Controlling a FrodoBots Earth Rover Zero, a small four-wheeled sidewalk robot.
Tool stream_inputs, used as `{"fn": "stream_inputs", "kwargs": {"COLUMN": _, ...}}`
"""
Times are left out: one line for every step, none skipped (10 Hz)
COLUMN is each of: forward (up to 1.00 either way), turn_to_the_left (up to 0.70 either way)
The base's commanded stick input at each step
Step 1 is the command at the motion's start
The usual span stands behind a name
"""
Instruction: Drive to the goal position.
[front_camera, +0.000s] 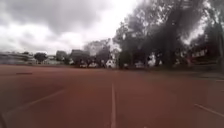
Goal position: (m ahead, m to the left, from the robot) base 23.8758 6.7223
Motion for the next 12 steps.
{"fn": "stream_inputs", "kwargs": {"forward": 0.7, "turn_to_the_left": 0.0}}
{"fn": "stream_inputs", "kwargs": {"forward": 0.7, "turn_to_the_left": 0.0}}
{"fn": "stream_inputs", "kwargs": {"forward": 0.7, "turn_to_the_left": 0.0}}
{"fn": "stream_inputs", "kwargs": {"forward": 0.7, "turn_to_the_left": 0.0}}
{"fn": "stream_inputs", "kwargs": {"forward": 0.7, "turn_to_the_left": 0.0}}
{"fn": "stream_inputs", "kwargs": {"forward": 0.7, "turn_to_the_left": 0.0}}
{"fn": "stream_inputs", "kwargs": {"forward": 0.7, "turn_to_the_left": 0.0}}
{"fn": "stream_inputs", "kwargs": {"forward": 0.7, "turn_to_the_left": 0.0}}
{"fn": "stream_inputs", "kwargs": {"forward": 0.7, "turn_to_the_left": 0.0}}
{"fn": "stream_inputs", "kwargs": {"forward": 0.7, "turn_to_the_left": 0.0}}
{"fn": "stream_inputs", "kwargs": {"forward": 0.7, "turn_to_the_left": 0.0}}
{"fn": "stream_inputs", "kwargs": {"forward": 0.7, "turn_to_the_left": 0.0}}
